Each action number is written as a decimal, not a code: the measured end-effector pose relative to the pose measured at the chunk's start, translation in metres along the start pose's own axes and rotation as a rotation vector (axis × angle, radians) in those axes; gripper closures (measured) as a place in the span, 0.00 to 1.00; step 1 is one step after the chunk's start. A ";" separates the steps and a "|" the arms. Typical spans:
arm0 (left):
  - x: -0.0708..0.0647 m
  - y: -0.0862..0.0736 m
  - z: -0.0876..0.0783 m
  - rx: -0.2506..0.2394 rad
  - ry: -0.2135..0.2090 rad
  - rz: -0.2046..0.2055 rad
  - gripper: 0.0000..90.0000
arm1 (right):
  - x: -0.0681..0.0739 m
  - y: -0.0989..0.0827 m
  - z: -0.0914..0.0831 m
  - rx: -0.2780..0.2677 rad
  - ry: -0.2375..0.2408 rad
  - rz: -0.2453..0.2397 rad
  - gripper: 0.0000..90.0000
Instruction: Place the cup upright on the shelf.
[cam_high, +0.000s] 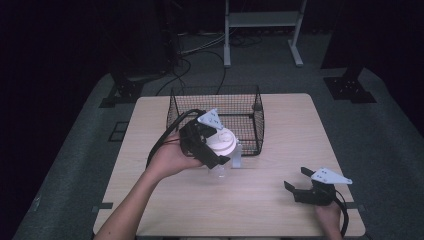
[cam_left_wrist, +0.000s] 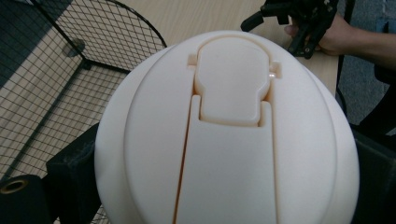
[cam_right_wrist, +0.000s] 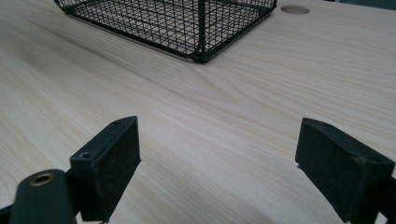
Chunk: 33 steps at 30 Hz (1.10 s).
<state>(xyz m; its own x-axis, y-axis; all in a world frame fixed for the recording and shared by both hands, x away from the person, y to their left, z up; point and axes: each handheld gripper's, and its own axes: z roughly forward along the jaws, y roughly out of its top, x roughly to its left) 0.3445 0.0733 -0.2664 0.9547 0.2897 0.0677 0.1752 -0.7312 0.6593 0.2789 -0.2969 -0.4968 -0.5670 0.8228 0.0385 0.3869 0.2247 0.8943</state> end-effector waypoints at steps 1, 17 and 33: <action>0.004 0.006 -0.004 0.000 -0.001 -0.001 0.05 | 0.000 0.000 0.000 0.000 0.000 0.001 0.14; 0.027 0.054 -0.013 0.039 0.032 0.009 0.05 | -0.001 0.000 0.000 0.003 0.003 0.009 0.14; 0.058 0.081 -0.012 0.043 0.066 -0.049 0.05 | -0.001 0.000 0.000 0.005 0.008 0.012 0.14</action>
<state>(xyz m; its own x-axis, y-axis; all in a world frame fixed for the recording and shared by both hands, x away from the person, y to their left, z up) 0.4114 0.0384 -0.2007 0.9272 0.3645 0.0865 0.2325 -0.7409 0.6301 0.2799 -0.2975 -0.4968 -0.5679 0.8214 0.0528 0.3976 0.2176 0.8914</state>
